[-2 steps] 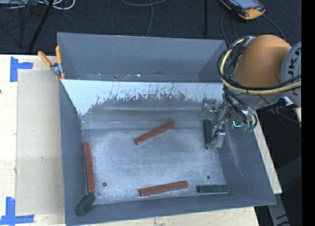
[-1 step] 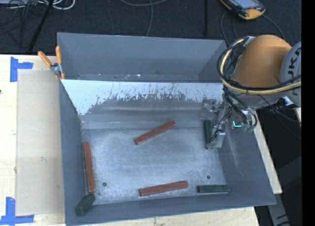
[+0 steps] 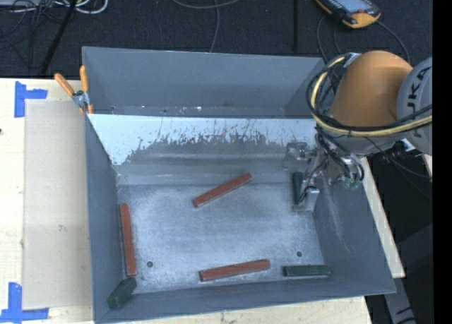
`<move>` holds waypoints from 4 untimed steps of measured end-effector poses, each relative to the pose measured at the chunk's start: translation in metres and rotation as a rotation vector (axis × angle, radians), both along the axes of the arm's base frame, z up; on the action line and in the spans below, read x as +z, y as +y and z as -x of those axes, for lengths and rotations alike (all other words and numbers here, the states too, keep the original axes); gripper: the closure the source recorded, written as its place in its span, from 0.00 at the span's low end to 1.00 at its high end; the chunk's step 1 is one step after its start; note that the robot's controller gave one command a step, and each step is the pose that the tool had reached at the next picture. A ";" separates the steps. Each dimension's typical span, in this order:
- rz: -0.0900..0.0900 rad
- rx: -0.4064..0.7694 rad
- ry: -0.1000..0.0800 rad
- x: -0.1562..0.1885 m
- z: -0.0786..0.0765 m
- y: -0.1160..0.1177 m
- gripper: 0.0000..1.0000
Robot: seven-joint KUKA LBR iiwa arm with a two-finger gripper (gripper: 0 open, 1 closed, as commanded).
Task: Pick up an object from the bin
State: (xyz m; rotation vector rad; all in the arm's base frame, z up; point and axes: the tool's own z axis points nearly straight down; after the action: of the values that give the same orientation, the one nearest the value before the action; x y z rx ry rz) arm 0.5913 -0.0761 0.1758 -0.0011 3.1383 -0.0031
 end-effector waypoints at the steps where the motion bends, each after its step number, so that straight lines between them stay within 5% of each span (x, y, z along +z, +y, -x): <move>1: -0.002 0.131 0.000 -0.060 -0.011 0.072 0.00; 2: -0.005 0.250 0.004 -0.094 0.039 0.080 0.00; 3: -0.002 0.206 0.010 -0.100 0.031 0.097 0.00; 4: -0.002 0.254 0.003 -0.077 -0.001 0.111 0.00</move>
Offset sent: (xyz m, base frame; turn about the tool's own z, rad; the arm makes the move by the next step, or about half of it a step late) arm -0.0629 0.0627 -0.1046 -0.2768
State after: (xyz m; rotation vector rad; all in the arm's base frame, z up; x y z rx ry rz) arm 0.5923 0.0350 0.0992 -0.3989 3.1156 0.0003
